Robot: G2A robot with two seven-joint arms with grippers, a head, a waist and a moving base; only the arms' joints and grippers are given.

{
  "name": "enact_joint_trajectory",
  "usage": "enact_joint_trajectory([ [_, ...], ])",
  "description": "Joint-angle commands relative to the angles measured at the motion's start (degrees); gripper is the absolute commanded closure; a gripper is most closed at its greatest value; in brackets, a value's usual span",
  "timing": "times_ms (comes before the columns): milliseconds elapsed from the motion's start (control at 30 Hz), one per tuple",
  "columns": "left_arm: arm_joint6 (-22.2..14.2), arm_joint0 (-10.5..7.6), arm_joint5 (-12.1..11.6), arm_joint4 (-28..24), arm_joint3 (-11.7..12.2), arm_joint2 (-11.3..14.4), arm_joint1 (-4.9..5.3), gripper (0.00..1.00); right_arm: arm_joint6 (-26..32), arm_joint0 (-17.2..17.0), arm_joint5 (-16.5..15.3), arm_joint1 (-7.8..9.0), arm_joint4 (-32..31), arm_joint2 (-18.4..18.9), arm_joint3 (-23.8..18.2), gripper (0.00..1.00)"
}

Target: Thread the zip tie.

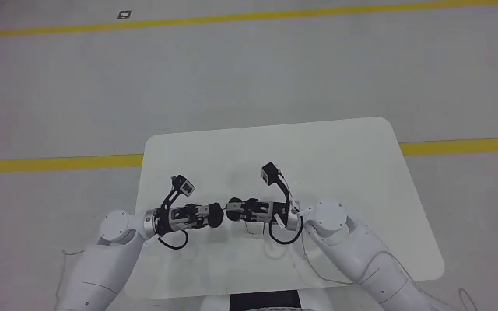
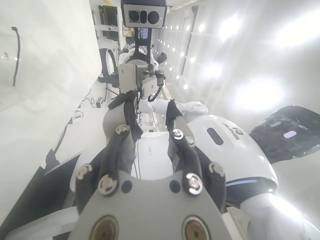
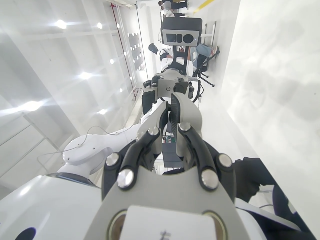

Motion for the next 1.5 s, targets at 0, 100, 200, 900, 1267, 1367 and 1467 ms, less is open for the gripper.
enact_joint_trajectory([
  [0, 0.01, -0.02, 0.01, -0.03, 0.0, 0.06, 0.06, 0.78, 0.12, 0.0, 0.0, 0.03, 0.08, 0.0, 0.01, 1.0],
  [100, -0.04, -0.08, 0.02, -0.04, 0.02, 0.21, 0.14, 0.81, 0.22, 0.01, 0.1, 0.06, 0.11, -0.05, 0.0, 1.0],
  [200, -0.05, -0.17, 0.05, -0.01, 0.11, 0.46, 0.21, 0.89, 0.22, 0.0, 0.14, 0.08, 0.3, -0.09, 0.01, 1.0],
  [900, -2.48, -0.66, 0.05, 1.16, 0.11, 0.19, 1.18, 1.0, 1.9, -0.14, -0.99, 0.29, 2.88, 0.35, 0.85, 0.0],
  [1267, -2.67, -0.94, -0.36, 2.81, -1.27, 0.82, 1.77, 1.0, 7.99, 1.06, -0.58, 0.46, 3.85, -0.15, 2.36, 0.0],
  [1367, -2.67, -0.94, -0.36, 2.81, -1.27, 0.82, 1.77, 1.0, 7.99, 1.06, -0.58, 0.46, 3.85, -0.15, 2.36, 0.0],
  [1467, -2.29, -0.93, -0.26, 2.82, -1.32, 0.88, 1.75, 1.0, 7.99, 1.06, -0.58, 0.46, 3.85, -0.15, 2.36, 0.0],
])
